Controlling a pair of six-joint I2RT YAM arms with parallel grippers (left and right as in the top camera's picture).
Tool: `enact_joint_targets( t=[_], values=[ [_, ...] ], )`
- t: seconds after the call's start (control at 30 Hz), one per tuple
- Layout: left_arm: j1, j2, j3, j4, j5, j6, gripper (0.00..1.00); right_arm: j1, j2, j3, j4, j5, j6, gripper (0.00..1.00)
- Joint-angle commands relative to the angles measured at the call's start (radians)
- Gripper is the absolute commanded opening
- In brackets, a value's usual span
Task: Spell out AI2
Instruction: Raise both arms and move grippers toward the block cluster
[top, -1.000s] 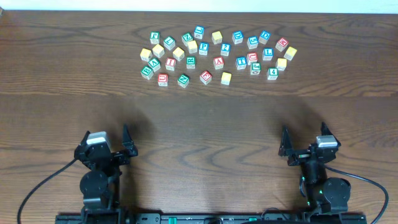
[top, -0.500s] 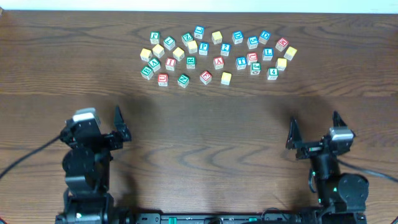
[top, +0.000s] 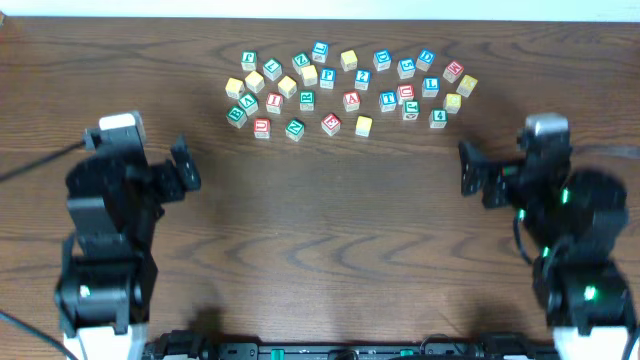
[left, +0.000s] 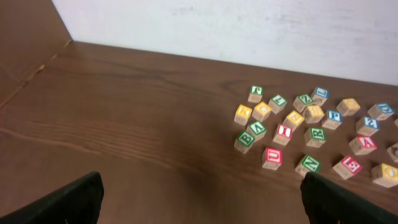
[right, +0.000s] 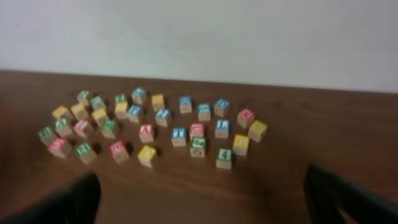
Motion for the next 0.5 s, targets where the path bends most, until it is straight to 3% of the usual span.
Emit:
enact_joint_targets(
  t=[0.0, 0.2, 0.47],
  values=[
    [0.005, 0.108, 0.148, -0.05, 0.026, 0.002, 1.0, -0.006, 0.147, 0.189, -0.097, -0.038, -0.011, 0.99],
    [0.005, 0.376, 0.445, -0.244, 0.145, 0.034, 1.0, -0.005, 0.435, 0.525, -0.326, -0.096, -0.049, 0.99],
    [0.004, 0.73, 0.855, -0.553, 0.197, 0.033, 1.0, 0.023, 0.779, 0.922, -0.664, -0.092, -0.118, 0.99]
  ],
)
